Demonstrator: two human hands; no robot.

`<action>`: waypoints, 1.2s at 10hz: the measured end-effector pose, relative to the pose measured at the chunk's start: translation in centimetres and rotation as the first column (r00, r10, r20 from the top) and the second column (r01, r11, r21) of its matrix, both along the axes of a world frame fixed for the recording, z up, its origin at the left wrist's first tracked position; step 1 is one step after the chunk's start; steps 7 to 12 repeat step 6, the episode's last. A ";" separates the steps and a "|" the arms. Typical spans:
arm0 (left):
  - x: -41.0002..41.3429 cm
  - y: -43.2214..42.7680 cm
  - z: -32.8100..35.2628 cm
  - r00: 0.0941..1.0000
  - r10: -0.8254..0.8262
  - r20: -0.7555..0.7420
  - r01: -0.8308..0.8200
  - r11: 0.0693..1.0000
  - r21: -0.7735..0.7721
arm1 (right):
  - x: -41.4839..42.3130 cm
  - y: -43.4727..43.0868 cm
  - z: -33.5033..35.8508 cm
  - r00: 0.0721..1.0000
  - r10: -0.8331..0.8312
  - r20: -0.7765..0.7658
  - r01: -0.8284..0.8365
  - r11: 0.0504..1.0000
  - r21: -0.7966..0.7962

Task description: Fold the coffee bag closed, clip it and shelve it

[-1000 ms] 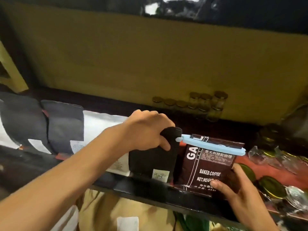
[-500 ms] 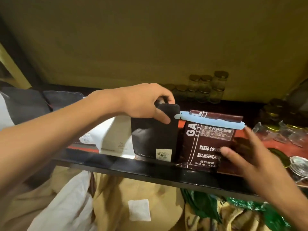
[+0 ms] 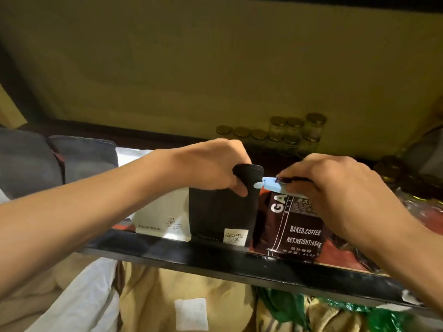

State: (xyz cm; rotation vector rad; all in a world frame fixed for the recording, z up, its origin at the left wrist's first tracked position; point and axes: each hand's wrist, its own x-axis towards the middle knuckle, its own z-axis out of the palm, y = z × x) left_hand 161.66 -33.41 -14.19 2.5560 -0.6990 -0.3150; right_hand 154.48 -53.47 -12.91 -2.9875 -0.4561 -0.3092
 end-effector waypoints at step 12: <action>-1.7 1.6 0.5 0.949 -0.070 0.307 0.050 0.996 0.072 | -1.8 1.0 -4.2 0.961 -0.252 0.117 0.246 0.967 0.060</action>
